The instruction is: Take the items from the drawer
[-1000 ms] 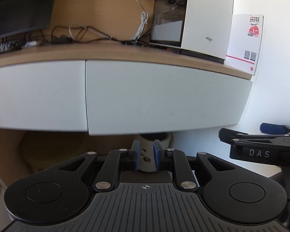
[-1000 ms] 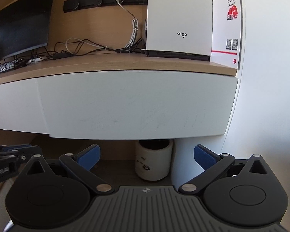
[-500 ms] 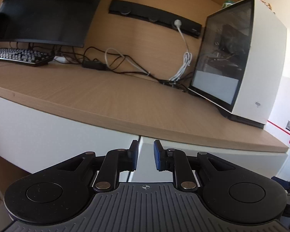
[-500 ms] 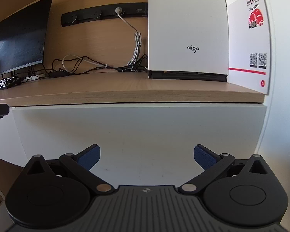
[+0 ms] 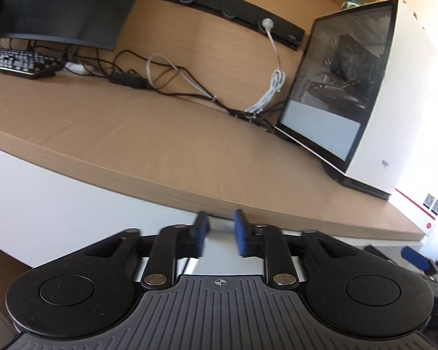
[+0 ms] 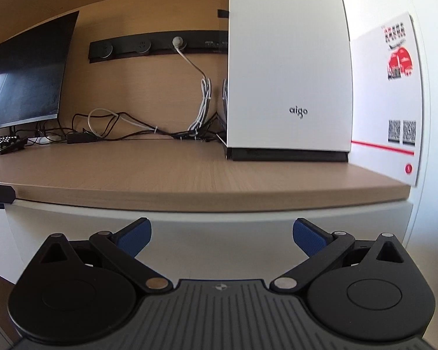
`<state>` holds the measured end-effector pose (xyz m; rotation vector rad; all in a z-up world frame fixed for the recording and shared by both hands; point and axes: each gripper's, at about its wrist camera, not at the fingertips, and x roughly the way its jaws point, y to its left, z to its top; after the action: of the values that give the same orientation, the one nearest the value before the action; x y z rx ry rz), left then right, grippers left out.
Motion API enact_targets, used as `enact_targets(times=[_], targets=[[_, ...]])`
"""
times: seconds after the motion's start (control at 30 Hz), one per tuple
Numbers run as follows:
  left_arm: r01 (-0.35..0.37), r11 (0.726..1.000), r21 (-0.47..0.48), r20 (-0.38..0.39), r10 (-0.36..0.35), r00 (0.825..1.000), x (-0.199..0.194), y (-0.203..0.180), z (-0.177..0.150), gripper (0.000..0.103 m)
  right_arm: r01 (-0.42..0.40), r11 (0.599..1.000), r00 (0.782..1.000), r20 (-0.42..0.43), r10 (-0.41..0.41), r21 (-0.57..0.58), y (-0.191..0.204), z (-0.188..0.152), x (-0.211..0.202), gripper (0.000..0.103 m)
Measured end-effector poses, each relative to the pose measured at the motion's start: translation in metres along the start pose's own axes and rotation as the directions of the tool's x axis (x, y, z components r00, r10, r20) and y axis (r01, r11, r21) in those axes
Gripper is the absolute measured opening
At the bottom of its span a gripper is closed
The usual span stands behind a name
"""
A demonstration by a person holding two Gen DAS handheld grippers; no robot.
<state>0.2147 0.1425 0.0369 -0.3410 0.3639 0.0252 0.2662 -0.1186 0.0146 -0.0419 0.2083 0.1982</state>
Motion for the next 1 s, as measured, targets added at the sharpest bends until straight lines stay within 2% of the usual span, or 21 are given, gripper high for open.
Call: enact_targets(times=[0.03, 0.13, 0.3, 0.43, 0.53, 0.57, 0.7, 0.8, 1.0], targets=[[0.01, 1.0, 0.013, -0.013, -0.01, 1.0, 0.002, -0.002, 0.0, 0.041, -0.002, 1.0, 1.0, 0.005, 0.002, -0.006, 0.001, 0.002, 0.001, 0.103], [0.036, 0.999, 0.01, -0.04, -0.035, 0.999, 0.007, -0.001, 0.0, 0.05, -0.019, 1.0, 1.0, 0.023, 0.019, -0.023, 0.003, 0.005, 0.002, 0.103], [0.033, 0.999, -0.014, -0.066, -0.033, 0.997, 0.009, -0.002, 0.003, 0.051, -0.035, 0.999, 0.999, 0.02, 0.036, -0.041, 0.006, 0.002, 0.0, 0.103], [0.03, 0.999, -0.034, -0.074, -0.032, 0.997, 0.01, -0.002, 0.003, 0.051, -0.035, 0.999, 0.999, 0.035, 0.034, 0.03, 0.007, 0.012, 0.001, 0.103], [0.034, 0.999, -0.035, -0.076, -0.037, 0.996, 0.01, -0.001, 0.003, 0.051, 0.004, 0.998, 1.0, -0.024, -0.003, 0.065, 0.013, 0.02, 0.013, 0.103], [0.036, 0.999, -0.032, -0.077, -0.038, 0.996, 0.01, -0.001, 0.003, 0.051, -0.01, 0.997, 0.999, -0.037, 0.013, 0.071, 0.014, 0.02, 0.013, 0.103], [0.048, 0.999, -0.022, -0.09, -0.05, 0.995, 0.01, 0.0, 0.004, 0.051, 0.019, 1.0, 0.998, -0.067, -0.019, 0.011, 0.026, 0.02, 0.014, 0.103], [0.06, 0.998, -0.016, -0.102, -0.061, 0.993, 0.009, 0.001, 0.006, 0.051, -0.002, 0.999, 0.992, -0.129, 0.006, 0.034, 0.021, 0.028, 0.02, 0.103], [0.079, 0.997, 0.008, -0.115, -0.078, 0.99, 0.004, 0.0, 0.006, 0.051, -0.015, 0.999, 0.987, -0.157, 0.02, 0.035, 0.02, 0.028, 0.02, 0.103]])
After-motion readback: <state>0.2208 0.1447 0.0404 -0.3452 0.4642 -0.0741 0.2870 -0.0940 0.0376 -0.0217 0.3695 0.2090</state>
